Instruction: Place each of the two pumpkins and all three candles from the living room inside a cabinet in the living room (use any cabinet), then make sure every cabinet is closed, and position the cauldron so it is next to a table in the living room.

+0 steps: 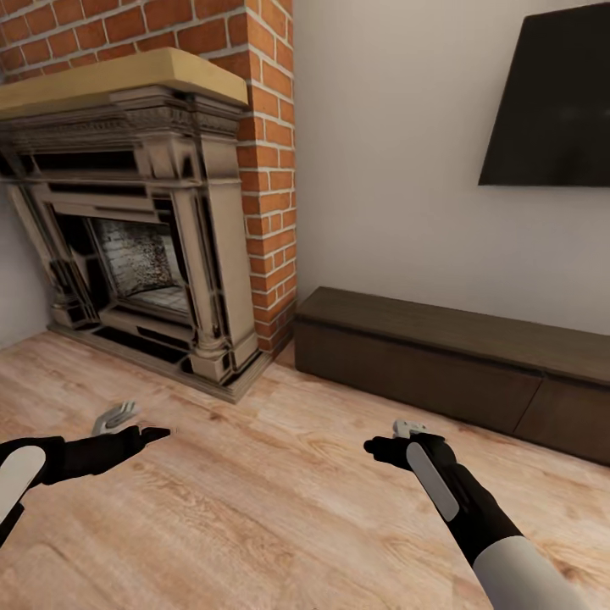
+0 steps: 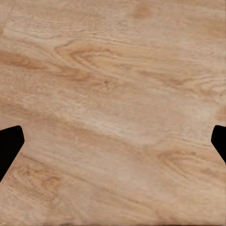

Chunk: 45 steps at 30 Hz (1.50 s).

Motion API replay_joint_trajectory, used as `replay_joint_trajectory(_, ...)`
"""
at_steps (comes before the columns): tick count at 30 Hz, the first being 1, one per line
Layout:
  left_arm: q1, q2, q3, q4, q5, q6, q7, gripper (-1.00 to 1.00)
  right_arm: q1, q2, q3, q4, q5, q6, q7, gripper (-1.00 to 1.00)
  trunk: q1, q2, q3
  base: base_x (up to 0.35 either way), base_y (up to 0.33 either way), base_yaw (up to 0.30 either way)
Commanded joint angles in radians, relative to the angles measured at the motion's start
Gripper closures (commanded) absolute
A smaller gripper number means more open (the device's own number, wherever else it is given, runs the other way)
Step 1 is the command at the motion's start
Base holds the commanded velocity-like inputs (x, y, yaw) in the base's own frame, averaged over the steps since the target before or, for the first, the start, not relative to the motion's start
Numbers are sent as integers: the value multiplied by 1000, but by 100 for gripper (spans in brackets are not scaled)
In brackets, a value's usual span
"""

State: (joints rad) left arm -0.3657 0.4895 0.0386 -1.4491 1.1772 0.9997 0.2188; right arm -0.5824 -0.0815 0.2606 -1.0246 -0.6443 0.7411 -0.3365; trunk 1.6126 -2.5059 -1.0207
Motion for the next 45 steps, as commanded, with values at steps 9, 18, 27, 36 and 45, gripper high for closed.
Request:
replay_joint_trajectory(9,-1,0,0,0,11,4,10,-100,0,-1,3,-2,-10,2,-10,-100,-5,2,29,-79,2,277)
replay_joint_trajectory(18,-1,-1,0,0,13,4,10,-100,0,-2,4,-3,-9,19,-9,-100,-9,4,59,-2,0,277)
replay_joint_trajectory(27,-1,-1,0,2,14,4,10,-100,0,-3,2,-3,-20,22,-1,-100,-13,7,89,0,0,277)
replay_joint_trajectory(36,-1,-1,5,3,15,4,10,-100,0,-4,2,-9,-22,55,13,-100,-48,70,112,0,0,277)
replay_joint_trajectory(45,-1,-2,3,2,14,4,10,-100,0,-2,3,6,-11,94,75,-100,-82,133,135,0,0,277)
